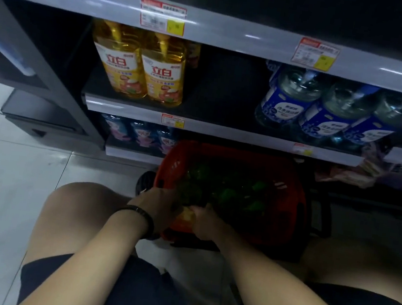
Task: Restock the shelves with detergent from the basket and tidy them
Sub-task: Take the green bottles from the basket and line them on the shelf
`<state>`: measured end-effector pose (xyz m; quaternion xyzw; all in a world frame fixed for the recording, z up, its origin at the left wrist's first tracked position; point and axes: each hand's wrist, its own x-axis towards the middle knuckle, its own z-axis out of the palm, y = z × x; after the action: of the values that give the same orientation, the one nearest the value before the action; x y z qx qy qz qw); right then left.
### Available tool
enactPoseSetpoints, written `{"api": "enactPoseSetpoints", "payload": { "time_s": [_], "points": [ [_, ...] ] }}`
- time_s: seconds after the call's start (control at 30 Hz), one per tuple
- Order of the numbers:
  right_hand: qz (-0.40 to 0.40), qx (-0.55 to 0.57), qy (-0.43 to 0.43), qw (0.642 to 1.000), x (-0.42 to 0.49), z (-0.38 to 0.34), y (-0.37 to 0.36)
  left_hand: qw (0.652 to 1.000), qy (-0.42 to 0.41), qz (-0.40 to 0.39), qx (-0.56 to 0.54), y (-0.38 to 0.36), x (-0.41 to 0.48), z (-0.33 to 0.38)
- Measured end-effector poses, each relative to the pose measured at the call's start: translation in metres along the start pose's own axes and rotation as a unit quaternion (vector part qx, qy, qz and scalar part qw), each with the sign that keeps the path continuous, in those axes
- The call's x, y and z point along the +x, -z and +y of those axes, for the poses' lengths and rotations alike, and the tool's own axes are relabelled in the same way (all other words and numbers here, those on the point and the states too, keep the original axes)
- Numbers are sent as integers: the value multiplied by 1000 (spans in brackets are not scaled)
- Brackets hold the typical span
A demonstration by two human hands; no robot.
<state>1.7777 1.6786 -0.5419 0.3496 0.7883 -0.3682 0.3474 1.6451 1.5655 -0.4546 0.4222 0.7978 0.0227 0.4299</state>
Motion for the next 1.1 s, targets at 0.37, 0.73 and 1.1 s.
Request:
{"api": "enactPoseSetpoints", "payload": {
  "time_s": [0.37,0.73,1.1],
  "points": [
    [-50,72,0,996,16,-19,-8,999,34,-20,-13,4,9,-6],
    [8,-27,17,999,1,33,32,998,18,54,-32,14,4,7],
    [144,-46,176,973,-134,11,126,990,-95,82,-69,-9,-5,29]
  ]
}}
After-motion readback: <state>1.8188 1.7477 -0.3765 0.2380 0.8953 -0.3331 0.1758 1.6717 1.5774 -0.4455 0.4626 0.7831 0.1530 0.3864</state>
